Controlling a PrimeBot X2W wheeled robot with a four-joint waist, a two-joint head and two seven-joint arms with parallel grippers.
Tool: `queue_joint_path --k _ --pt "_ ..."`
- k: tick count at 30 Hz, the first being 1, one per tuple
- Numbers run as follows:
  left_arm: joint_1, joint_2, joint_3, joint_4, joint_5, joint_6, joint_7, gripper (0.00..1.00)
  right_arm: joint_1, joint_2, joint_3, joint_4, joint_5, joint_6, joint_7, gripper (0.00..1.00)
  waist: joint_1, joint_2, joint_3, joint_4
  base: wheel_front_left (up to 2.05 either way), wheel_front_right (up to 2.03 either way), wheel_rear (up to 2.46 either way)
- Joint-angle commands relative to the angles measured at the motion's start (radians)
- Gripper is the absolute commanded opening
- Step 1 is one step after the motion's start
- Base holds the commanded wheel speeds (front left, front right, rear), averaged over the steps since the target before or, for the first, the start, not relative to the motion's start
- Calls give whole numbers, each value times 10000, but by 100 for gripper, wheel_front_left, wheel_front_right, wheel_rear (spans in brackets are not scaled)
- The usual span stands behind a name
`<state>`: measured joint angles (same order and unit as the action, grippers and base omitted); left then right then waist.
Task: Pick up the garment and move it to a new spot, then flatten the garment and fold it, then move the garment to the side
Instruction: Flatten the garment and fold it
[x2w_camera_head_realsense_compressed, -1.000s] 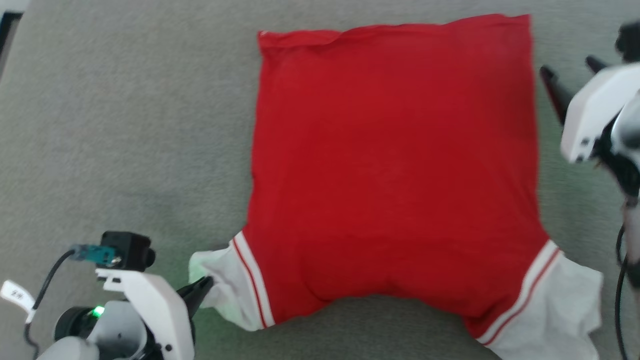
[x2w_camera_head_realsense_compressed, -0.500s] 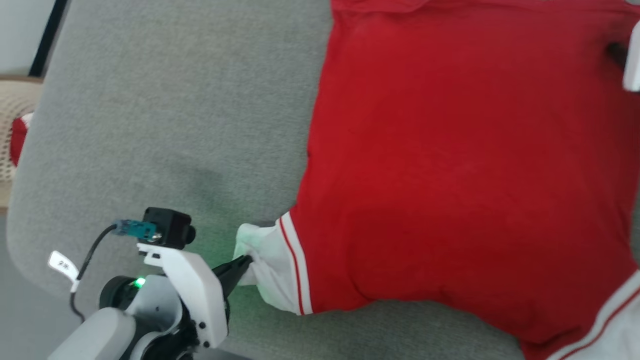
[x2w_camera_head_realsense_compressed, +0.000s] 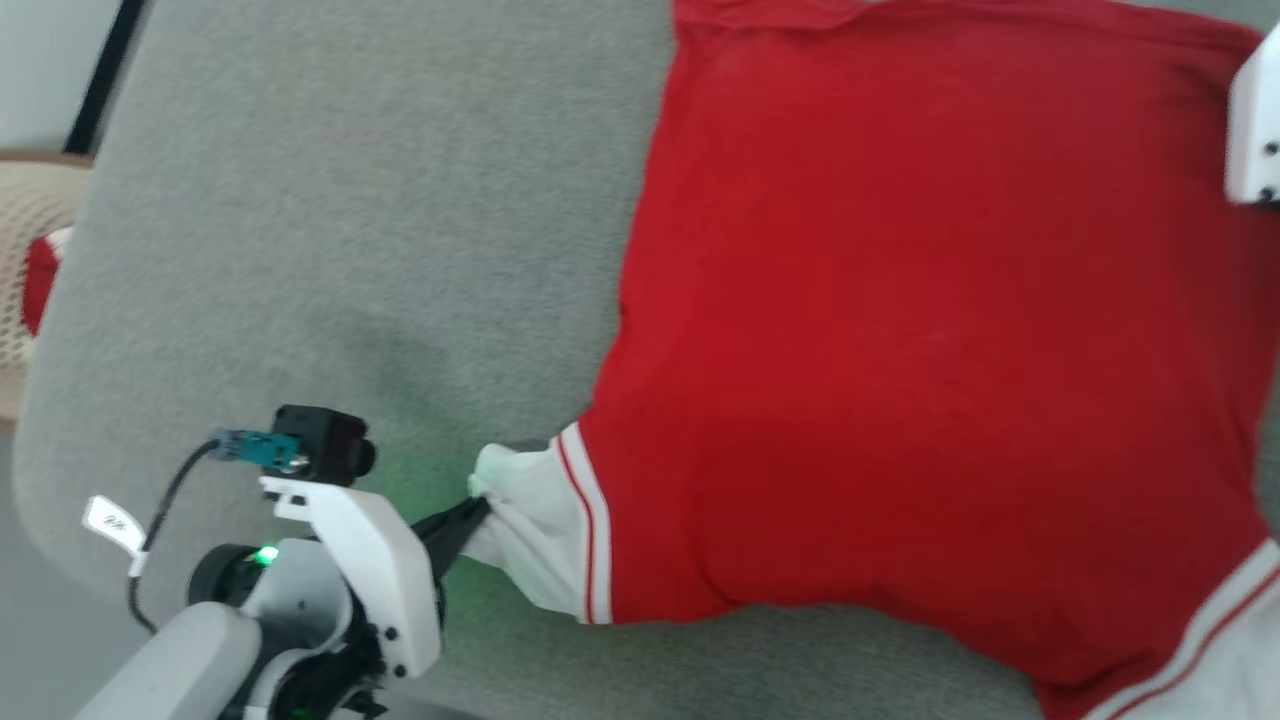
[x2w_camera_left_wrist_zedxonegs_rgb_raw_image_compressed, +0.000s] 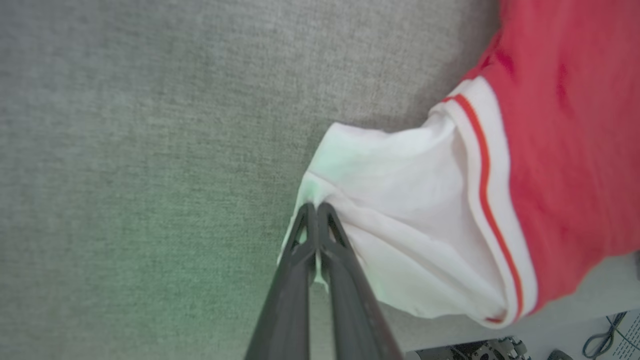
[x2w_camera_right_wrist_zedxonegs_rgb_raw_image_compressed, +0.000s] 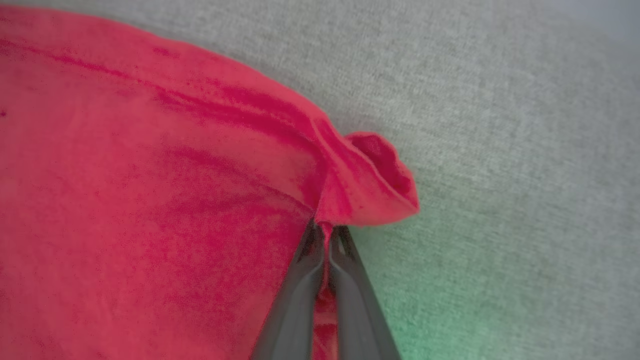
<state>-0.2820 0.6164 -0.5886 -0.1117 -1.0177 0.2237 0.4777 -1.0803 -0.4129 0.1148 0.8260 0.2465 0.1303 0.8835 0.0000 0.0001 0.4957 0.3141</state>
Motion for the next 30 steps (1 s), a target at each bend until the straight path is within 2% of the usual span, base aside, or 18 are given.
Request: queue_joint_path --k 1,9,11,12,14,17,23,25,28,30 --pt "134 139 110 25 -65 115 -56 0 1637 28 531 412 342 7 424 0 0 -1 -232 -352 0 0 0" --pt "544 718 477 -316 -116 510 -52 0 3687 -781 2133 -2823 2506 5 1156 0 0 -1 -894 -1464 0 0 0" --pt "663 825 507 -422 -114 579 -12 0 4362 -918 2205 -3811 3018 5 1499 0 0 -1 -1048 -1706 0 0 0" --pt "663 825 507 -422 -114 579 -12 0 4362 -918 2205 -3811 3018 5 1499 0 0 -1 -1048 -1706 0 0 0" --pt "792 994 556 -554 -116 689 31 0 5462 -1153 2117 -5277 3515 5 2101 0 0 -1 -1275 -2018 0 0 0" --pt "901 1093 564 -697 -73 801 79 0 6590 -1255 1787 -6751 3840 4 2709 0 0 -1 -1473 -2265 0 0 0" --pt "1024 1204 594 -906 -123 945 174 0 9242 -926 734 -9172 3867 2 3673 0 0 -1 -1718 -2543 0 0 0" --pt "1013 1225 610 -949 -128 992 194 0 10061 -525 383 -9629 3753 2 3682 0 0 -1 -1733 -2571 0 0 0" --pt "983 1219 605 -972 -130 992 179 0 10796 20 -39 -9763 3217 2 3181 0 0 -1 -1710 -2580 0 0 0" --pt "939 1187 625 -973 -166 959 164 0 10972 458 -191 -9373 2799 2 2542 0 0 -1 -1676 -2589 0 0 0"
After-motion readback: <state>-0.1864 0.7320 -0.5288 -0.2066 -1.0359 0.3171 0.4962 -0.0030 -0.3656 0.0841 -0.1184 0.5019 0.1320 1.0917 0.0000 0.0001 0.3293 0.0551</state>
